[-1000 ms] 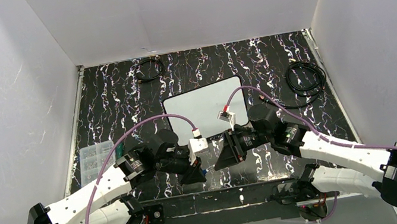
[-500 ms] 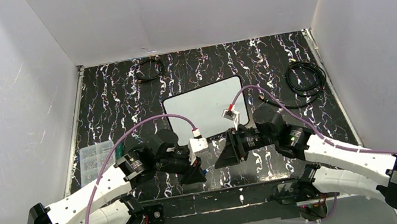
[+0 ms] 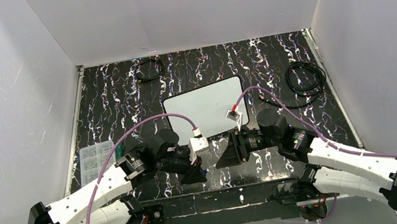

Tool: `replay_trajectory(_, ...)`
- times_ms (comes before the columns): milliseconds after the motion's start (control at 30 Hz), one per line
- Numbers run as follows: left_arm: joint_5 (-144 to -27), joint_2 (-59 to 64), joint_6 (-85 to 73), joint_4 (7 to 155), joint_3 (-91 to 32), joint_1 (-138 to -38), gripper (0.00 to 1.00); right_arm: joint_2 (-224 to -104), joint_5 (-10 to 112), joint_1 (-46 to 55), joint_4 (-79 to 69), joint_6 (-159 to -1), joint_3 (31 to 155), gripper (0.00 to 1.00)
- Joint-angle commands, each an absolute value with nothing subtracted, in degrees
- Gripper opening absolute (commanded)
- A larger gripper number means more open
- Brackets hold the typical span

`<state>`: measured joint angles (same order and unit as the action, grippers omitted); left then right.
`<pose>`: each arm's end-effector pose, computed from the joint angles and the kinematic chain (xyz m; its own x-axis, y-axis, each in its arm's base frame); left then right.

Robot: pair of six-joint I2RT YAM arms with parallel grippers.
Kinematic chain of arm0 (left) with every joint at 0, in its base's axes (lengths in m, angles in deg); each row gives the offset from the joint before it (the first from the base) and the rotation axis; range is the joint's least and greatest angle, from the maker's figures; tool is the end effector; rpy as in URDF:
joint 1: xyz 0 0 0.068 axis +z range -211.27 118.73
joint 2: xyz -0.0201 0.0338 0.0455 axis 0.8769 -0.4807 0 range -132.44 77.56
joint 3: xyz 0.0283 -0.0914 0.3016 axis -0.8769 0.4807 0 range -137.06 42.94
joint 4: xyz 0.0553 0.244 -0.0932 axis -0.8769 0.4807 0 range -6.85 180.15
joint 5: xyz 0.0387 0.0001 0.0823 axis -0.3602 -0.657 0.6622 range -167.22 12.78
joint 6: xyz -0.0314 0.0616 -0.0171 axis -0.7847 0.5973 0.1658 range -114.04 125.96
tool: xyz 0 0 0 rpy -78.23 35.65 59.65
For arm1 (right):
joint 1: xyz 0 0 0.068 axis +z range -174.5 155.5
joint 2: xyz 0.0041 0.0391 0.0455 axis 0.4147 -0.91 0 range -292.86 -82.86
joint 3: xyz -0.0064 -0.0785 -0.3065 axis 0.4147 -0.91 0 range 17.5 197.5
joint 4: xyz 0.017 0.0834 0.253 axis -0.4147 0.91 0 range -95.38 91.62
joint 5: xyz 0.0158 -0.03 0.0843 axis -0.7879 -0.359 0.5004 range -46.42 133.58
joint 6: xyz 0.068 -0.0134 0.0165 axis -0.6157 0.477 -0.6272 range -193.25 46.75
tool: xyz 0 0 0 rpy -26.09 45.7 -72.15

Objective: Write a sentence on the whiteboard
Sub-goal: Open the whiteboard marker at the center of the board.

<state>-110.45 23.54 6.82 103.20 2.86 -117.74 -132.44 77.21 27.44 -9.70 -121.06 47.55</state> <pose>0.0829 -0.1832 0.2924 -0.2945 0.4672 -0.8337 0.9528 0.0762 -0.2939 0.0943 0.1733 0.2891 -0.8384 -0.0702 -0.5404 -0.5417 0.2154 0.8125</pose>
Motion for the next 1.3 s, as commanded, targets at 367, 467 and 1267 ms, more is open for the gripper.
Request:
replay_trajectory(367,-111.5,22.6,3.9,102.3,2.1,-117.4,0.00,-130.0,75.0,27.8,-19.1,-125.0,45.1,0.13)
replay_trajectory(467,-110.8,22.8,4.1,102.5,2.1,-117.3,0.00,-128.5,70.7,27.8,-15.9,-123.1,46.0,0.01)
replay_trajectory(1267,-87.3,31.6,-0.1,106.2,3.5,-116.0,0.00,-129.4,70.4,13.6,29.3,-90.3,80.9,0.01)
